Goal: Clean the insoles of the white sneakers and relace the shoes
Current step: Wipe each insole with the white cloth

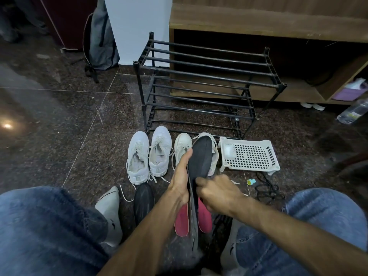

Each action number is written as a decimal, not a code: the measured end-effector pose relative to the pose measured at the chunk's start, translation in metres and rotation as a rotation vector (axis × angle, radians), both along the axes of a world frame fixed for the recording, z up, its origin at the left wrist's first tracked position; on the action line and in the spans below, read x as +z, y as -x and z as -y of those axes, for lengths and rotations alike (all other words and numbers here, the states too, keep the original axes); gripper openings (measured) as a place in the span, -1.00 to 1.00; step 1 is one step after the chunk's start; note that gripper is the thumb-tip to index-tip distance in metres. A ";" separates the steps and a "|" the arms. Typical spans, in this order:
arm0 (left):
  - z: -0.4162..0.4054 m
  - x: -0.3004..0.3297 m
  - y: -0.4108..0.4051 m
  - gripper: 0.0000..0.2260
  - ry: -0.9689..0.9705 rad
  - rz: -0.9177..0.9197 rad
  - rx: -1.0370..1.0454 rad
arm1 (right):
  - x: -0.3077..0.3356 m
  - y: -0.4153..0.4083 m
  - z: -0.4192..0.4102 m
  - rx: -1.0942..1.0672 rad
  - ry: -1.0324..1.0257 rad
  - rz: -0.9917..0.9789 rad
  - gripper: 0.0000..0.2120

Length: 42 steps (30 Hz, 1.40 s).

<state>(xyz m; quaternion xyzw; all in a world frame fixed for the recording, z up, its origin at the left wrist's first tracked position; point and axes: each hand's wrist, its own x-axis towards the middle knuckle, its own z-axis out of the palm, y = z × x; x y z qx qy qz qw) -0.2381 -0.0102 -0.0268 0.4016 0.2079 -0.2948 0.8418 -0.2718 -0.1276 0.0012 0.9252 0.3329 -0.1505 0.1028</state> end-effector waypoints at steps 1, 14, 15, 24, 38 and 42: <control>-0.002 0.000 0.000 -0.55 0.013 -0.003 0.005 | -0.003 0.002 0.001 0.027 0.033 -0.006 -0.85; -0.006 -0.001 -0.001 -0.58 0.080 0.027 0.096 | 0.000 -0.035 -0.004 -0.705 -0.454 0.063 -0.86; -0.007 -0.003 -0.001 -0.57 0.083 0.021 0.106 | -0.005 -0.023 -0.009 -0.688 -0.452 0.025 -0.85; 0.008 -0.010 0.010 -0.57 0.040 0.025 0.099 | -0.006 -0.055 0.001 -1.132 -0.820 0.165 -0.87; 0.004 -0.009 0.004 -0.59 0.057 0.048 0.125 | -0.013 -0.046 0.008 -1.111 -0.784 0.136 -0.89; 0.003 -0.013 0.002 -0.57 0.086 0.046 0.095 | -0.017 -0.019 -0.001 -1.020 -0.725 0.076 -0.89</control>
